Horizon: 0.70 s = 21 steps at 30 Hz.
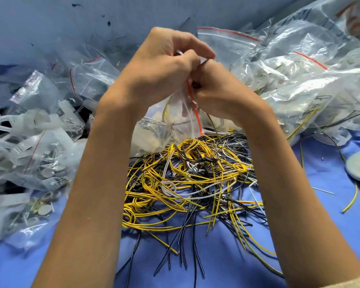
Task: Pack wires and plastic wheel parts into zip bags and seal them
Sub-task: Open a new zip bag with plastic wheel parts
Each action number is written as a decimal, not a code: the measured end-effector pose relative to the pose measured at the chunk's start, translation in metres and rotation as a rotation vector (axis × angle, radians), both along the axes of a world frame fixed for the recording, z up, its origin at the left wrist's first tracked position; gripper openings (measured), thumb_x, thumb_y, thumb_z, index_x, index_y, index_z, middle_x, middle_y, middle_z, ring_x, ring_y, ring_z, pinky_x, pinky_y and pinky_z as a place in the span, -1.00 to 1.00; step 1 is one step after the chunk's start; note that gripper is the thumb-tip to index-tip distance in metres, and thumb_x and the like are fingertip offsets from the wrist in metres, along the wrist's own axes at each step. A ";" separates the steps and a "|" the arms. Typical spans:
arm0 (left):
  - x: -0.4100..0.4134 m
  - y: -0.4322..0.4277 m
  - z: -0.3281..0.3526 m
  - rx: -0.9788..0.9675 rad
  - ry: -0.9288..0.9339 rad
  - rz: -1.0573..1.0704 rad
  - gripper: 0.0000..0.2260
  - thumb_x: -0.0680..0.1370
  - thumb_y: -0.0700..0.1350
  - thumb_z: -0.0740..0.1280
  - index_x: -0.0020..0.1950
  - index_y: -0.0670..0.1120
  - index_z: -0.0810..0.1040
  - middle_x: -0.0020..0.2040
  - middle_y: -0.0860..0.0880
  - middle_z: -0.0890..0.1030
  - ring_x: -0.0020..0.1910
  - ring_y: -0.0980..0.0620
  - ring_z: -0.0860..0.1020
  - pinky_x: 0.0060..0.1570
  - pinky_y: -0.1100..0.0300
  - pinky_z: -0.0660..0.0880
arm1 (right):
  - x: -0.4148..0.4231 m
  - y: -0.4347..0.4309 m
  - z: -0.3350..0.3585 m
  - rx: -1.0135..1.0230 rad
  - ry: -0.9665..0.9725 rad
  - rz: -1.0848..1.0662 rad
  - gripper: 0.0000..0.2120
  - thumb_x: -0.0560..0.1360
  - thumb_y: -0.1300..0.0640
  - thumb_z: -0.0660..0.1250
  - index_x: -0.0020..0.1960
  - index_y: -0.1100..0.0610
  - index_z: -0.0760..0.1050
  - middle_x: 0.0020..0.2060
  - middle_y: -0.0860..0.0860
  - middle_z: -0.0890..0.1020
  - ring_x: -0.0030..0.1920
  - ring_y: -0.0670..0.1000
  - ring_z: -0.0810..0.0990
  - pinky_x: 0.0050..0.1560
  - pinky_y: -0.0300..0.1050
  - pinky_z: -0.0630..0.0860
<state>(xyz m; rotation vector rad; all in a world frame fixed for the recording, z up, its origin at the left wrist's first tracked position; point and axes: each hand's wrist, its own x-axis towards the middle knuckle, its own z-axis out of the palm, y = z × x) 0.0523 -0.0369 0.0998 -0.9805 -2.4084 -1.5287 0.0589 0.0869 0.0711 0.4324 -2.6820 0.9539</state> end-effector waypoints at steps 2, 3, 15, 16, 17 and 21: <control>0.000 -0.001 0.001 0.040 -0.013 -0.002 -0.70 0.48 -0.37 0.17 -0.03 -0.09 0.62 -0.30 0.02 0.52 -0.34 0.19 0.44 -0.25 0.35 0.36 | 0.000 -0.002 0.002 0.046 0.012 -0.027 -0.83 0.42 0.35 0.22 -0.24 0.32 0.58 -0.40 0.05 0.62 -0.45 -0.14 0.52 -0.42 -0.30 0.42; 0.001 -0.002 0.002 0.065 -0.019 -0.008 -0.70 0.48 -0.39 0.16 -0.01 -0.13 0.62 -0.31 -0.01 0.49 -0.37 0.17 0.42 -0.29 0.35 0.34 | 0.000 -0.002 0.001 0.092 0.010 -0.028 -0.84 0.43 0.33 0.24 -0.24 0.35 0.57 -0.43 0.03 0.59 -0.45 -0.14 0.48 -0.44 -0.32 0.38; 0.005 0.008 0.000 0.042 0.083 0.045 -0.72 0.49 -0.36 0.17 -0.03 -0.10 0.62 -0.22 0.06 0.58 -0.29 0.28 0.51 -0.23 0.44 0.38 | 0.014 0.002 0.011 0.079 -0.173 0.112 -0.70 0.44 0.44 0.16 -0.37 0.18 0.48 -0.62 -0.17 0.47 -0.55 -0.26 0.46 -0.48 -0.48 0.31; 0.005 0.009 0.000 0.034 0.095 0.058 -0.72 0.50 -0.34 0.18 -0.02 -0.08 0.62 -0.21 0.07 0.59 -0.26 0.28 0.52 -0.19 0.44 0.38 | 0.016 -0.001 0.012 -0.012 -0.155 0.162 -0.73 0.45 0.47 0.14 -0.31 0.24 0.50 -0.56 -0.17 0.49 -0.52 -0.28 0.47 -0.44 -0.48 0.34; 0.004 0.008 0.000 0.035 0.109 0.072 -0.72 0.50 -0.33 0.18 -0.02 -0.06 0.63 -0.21 0.07 0.59 -0.25 0.29 0.52 -0.18 0.44 0.38 | 0.016 -0.002 0.010 -0.052 -0.143 0.168 -0.75 0.46 0.48 0.14 -0.26 0.27 0.50 -0.54 -0.19 0.51 -0.50 -0.32 0.48 -0.42 -0.51 0.35; 0.007 0.006 0.001 0.040 0.170 0.041 -0.72 0.49 -0.35 0.20 -0.02 -0.05 0.62 -0.21 0.09 0.60 -0.30 0.33 0.50 -0.18 0.45 0.36 | 0.005 -0.012 -0.004 0.308 -0.131 0.089 -0.85 0.53 0.34 0.20 0.00 0.16 0.49 -0.24 -0.09 0.53 -0.23 -0.21 0.49 -0.19 -0.40 0.37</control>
